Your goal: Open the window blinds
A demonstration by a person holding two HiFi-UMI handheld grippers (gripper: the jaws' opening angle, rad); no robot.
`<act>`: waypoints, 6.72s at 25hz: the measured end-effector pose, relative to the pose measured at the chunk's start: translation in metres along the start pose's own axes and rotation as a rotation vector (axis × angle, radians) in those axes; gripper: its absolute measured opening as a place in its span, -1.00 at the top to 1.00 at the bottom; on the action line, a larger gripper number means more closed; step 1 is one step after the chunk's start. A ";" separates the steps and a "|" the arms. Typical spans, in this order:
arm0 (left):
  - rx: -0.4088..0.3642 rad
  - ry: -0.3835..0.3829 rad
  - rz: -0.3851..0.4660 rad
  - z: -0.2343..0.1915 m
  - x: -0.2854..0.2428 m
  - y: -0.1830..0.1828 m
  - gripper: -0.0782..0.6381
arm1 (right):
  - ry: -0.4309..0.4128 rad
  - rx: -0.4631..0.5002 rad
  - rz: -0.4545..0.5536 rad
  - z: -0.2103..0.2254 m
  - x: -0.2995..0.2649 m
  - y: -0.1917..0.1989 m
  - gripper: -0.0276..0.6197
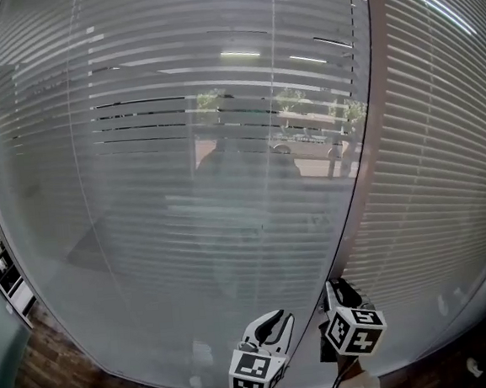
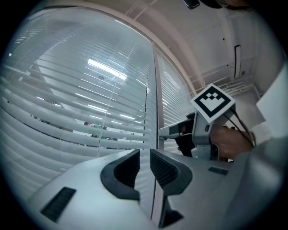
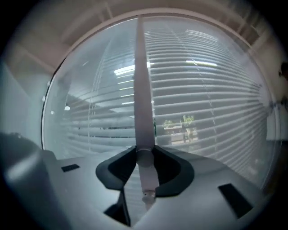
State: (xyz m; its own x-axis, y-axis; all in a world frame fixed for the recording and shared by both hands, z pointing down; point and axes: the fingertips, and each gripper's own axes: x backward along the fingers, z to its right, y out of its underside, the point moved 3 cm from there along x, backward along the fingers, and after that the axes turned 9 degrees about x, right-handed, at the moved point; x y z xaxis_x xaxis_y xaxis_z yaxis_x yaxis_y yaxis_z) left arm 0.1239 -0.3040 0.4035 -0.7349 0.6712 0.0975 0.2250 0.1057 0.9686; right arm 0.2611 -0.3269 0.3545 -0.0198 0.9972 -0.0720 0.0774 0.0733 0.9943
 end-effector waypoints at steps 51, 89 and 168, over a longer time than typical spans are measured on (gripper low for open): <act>-0.015 -0.036 0.039 -0.018 -0.001 -0.011 0.62 | 0.030 -0.010 0.033 0.001 -0.001 0.003 0.51; -0.025 -0.050 0.032 -0.018 0.008 -0.016 0.78 | 0.058 0.174 0.090 -0.004 0.000 0.017 0.51; -0.010 -0.083 0.007 -0.019 0.018 -0.005 0.78 | 0.091 0.184 0.072 -0.003 0.000 0.014 0.51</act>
State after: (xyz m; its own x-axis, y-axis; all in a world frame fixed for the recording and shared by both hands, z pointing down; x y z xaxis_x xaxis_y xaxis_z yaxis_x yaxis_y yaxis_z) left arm 0.0974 -0.3060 0.4045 -0.6776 0.7305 0.0855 0.2234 0.0936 0.9702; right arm 0.2588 -0.3257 0.3682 -0.0972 0.9952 0.0143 0.2621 0.0117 0.9650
